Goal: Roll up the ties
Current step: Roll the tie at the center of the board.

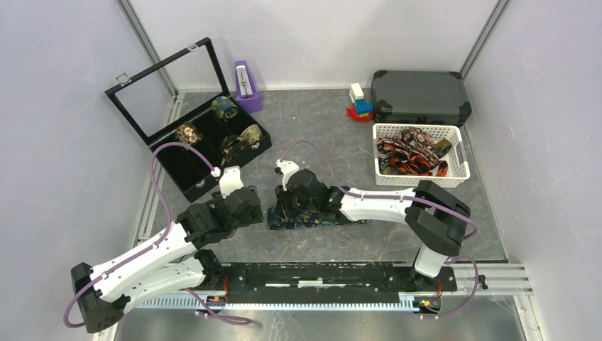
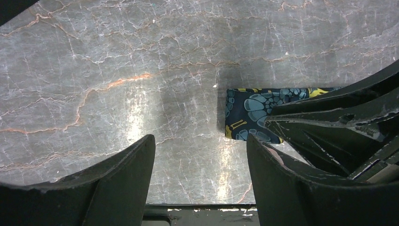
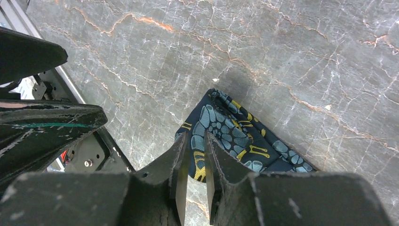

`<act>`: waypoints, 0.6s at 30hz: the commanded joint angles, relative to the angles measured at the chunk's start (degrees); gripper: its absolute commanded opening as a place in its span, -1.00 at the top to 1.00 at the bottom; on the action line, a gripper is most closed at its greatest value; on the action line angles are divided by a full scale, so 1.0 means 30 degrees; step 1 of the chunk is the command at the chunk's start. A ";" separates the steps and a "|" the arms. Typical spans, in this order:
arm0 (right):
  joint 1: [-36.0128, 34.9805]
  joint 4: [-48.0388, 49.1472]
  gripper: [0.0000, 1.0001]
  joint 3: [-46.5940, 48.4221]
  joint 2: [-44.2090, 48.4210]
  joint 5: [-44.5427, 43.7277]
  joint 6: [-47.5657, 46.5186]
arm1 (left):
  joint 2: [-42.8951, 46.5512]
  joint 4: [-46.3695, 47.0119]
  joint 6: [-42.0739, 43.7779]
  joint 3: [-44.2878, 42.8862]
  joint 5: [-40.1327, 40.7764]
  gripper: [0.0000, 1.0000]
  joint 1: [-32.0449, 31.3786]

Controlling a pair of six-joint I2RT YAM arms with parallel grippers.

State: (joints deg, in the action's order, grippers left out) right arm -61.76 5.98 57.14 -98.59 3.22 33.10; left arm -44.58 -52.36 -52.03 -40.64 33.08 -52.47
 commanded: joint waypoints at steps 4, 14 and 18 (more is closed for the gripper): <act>0.0093 0.0058 0.52 -0.0457 0.0289 -0.0928 -0.0487 | -0.0119 0.0539 0.1003 0.0256 -0.0197 -0.53 0.0058; 0.0224 0.0140 0.53 -0.1341 0.0868 -0.0957 -0.0627 | -0.0072 0.1889 0.1689 0.0774 -0.1361 -0.53 0.0058; 0.0285 0.0232 0.54 -0.1691 0.1045 -0.0957 -0.0638 | -0.0144 0.2756 0.1958 0.1027 -0.1917 -0.53 0.0065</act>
State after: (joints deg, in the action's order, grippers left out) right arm -61.14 5.96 53.30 -97.54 1.19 32.03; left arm -44.95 -48.60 -49.52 -38.22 29.32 -52.47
